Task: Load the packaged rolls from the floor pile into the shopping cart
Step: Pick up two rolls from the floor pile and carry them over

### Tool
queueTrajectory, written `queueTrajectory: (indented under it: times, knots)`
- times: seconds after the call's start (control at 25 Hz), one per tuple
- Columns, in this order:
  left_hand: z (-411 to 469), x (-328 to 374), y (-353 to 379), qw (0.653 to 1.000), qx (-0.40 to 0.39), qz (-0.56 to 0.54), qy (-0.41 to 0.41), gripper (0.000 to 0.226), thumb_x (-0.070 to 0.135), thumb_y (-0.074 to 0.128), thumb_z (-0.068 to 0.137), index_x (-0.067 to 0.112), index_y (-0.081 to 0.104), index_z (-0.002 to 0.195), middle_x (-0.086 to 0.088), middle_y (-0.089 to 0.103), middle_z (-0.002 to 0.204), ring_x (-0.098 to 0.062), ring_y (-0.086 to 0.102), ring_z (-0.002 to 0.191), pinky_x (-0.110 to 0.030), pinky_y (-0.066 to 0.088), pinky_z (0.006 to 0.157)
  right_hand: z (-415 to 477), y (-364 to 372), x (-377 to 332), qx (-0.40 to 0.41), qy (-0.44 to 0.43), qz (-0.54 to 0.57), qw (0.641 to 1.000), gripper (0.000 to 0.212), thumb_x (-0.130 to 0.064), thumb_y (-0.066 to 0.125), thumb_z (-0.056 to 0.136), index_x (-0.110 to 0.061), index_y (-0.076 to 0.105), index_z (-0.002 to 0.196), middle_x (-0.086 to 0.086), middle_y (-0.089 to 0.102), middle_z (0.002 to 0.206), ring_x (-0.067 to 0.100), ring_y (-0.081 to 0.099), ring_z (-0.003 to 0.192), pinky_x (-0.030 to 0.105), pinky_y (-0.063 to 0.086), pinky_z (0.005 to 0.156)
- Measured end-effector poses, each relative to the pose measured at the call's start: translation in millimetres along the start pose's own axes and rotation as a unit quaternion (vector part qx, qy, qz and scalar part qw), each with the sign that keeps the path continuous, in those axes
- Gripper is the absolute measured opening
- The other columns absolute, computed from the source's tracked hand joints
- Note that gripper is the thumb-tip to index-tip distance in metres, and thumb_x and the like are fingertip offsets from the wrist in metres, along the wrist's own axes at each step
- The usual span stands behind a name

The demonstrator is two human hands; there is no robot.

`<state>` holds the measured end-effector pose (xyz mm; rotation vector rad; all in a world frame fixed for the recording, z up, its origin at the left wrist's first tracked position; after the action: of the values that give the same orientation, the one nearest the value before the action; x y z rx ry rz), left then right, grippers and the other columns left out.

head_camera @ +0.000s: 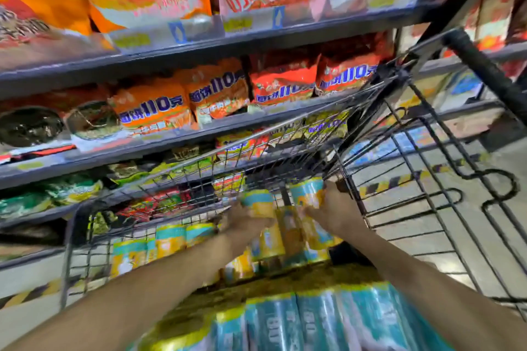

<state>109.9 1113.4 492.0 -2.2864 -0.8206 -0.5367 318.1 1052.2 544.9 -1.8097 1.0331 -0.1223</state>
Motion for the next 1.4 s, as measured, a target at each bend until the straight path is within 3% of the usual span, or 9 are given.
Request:
queueTrajectory:
  times: [0.08, 0.2, 0.44, 0.72, 0.88, 1.0, 1.12, 1.2, 1.4]
  knots:
    - [9.5, -16.0, 11.2, 0.999, -0.006, 0.027, -0.018, 0.057, 0.012, 0.079, 0.075, 0.008, 0.043, 0.119, -0.005, 0.055, 0.093, -0.018, 0.051, 0.088, -0.013, 0.039, 0.042, 7.9, 10.6, 11.5, -0.015, 0.030, -0.019, 0.999, 0.075, -0.053, 0.067, 0.079, -0.007, 0.038, 0.132, 0.019, 0.058, 0.122, 0.036, 0.056, 0.113, 0.038, 0.047, 0.087]
    - [20.8, -35.0, 20.4, 0.995, 0.012, 0.083, -0.054, 0.078, 0.033, 0.085, 0.067, 0.010, 0.043, 0.128, -0.009, 0.062, 0.095, -0.026, 0.059, 0.098, -0.029, 0.051, 0.078, 13.3, 30.6, 29.0, -0.043, 0.064, -0.035, 0.996, 0.067, -0.050, 0.066, 0.081, -0.005, 0.040, 0.124, 0.019, 0.055, 0.125, 0.037, 0.053, 0.118, 0.037, 0.044, 0.090]
    - [15.9, -34.0, 20.7, 0.981, 0.074, 0.172, -0.053, 0.084, 0.048, 0.080, 0.068, 0.014, 0.041, 0.134, -0.007, 0.063, 0.120, -0.028, 0.058, 0.114, -0.034, 0.044, 0.092, 19.5, 50.9, 49.6, -0.067, 0.104, -0.043, 0.991, 0.067, -0.050, 0.067, 0.081, -0.007, 0.040, 0.126, 0.016, 0.052, 0.129, 0.037, 0.052, 0.119, 0.039, 0.045, 0.092]
    - [10.4, -37.2, 21.3, 0.973, 0.098, 0.202, -0.057, 0.100, 0.051, 0.081, 0.064, 0.017, 0.031, 0.144, -0.011, 0.059, 0.120, -0.031, 0.054, 0.115, -0.035, 0.043, 0.090, 21.4, 46.3, 70.0, -0.033, 0.128, -0.038, 0.990, 0.061, -0.052, 0.067, 0.080, -0.008, 0.049, 0.118, 0.015, 0.060, 0.120, 0.035, 0.058, 0.112, 0.037, 0.048, 0.087]
    - [17.0, -35.1, 21.3, 0.965, 0.074, 0.245, -0.054, 0.080, 0.053, 0.079, 0.065, 0.011, 0.045, 0.125, -0.008, 0.059, 0.118, -0.027, 0.058, 0.108, -0.037, 0.047, 0.091, 24.3, 42.3, 81.1, -0.034, 0.147, -0.075, 0.986, 0.044, -0.042, 0.063, 0.083, -0.010, 0.058, 0.113, 0.010, 0.065, 0.108, 0.030, 0.063, 0.101, 0.032, 0.051, 0.077]
    - [15.3, -27.4, 18.4, 0.958, 0.056, 0.280, -0.037, 0.067, 0.055, 0.076, 0.069, 0.011, 0.052, 0.113, -0.004, 0.065, 0.107, -0.022, 0.062, 0.096, -0.030, 0.051, 0.075, 21.0, 33.7, 68.6, -0.021, 0.098, -0.121, 0.988, 0.037, -0.036, 0.060, 0.086, -0.013, 0.060, 0.114, 0.008, 0.066, 0.105, 0.028, 0.063, 0.099, 0.030, 0.047, 0.071]
    - [13.5, -10.6, 12.1, 0.957, 0.064, 0.283, 0.017, 0.085, 0.052, 0.075, 0.072, 0.011, 0.037, 0.136, -0.005, 0.059, 0.124, -0.024, 0.059, 0.109, -0.029, 0.047, 0.073, 14.7, 25.1, 46.9, -0.016, 0.025, -0.144, 0.989, 0.062, -0.038, 0.055, 0.091, -0.008, 0.035, 0.141, 0.011, 0.047, 0.138, 0.030, 0.048, 0.126, 0.037, 0.044, 0.095]
    - [9.2, 7.6, 6.6, 0.963, 0.070, 0.247, 0.078, 0.096, 0.050, 0.075, 0.073, 0.013, 0.025, 0.145, -0.005, 0.043, 0.142, -0.025, 0.049, 0.124, -0.030, 0.047, 0.083, 8.9, 19.4, 32.2, -0.031, -0.012, -0.170, 0.985, 0.078, -0.045, 0.050, 0.094, -0.009, 0.012, 0.152, 0.011, 0.022, 0.156, 0.030, 0.025, 0.142, 0.040, 0.030, 0.111]
    - [-20.5, 63.4, -19.6, 0.917, 0.111, 0.361, 0.129, 0.113, 0.069, 0.064, 0.071, 0.017, 0.005, 0.152, -0.004, 0.002, 0.160, -0.029, 0.006, 0.146, -0.044, 0.019, 0.116, -6.8, -16.7, -8.9, 0.012, -0.095, -0.236, 0.967, 0.082, -0.052, 0.039, 0.096, -0.014, -0.006, 0.153, 0.009, -0.003, 0.160, 0.032, -0.003, 0.147, 0.044, 0.007, 0.119]
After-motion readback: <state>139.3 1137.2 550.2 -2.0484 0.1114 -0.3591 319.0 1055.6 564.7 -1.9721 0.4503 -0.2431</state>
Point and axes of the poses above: each hand's wrist, its own z-axis towards the middle knuckle, its own y-axis out of the palm, x = y × z, the point moved 10 cm from there along z, towards the middle knuckle
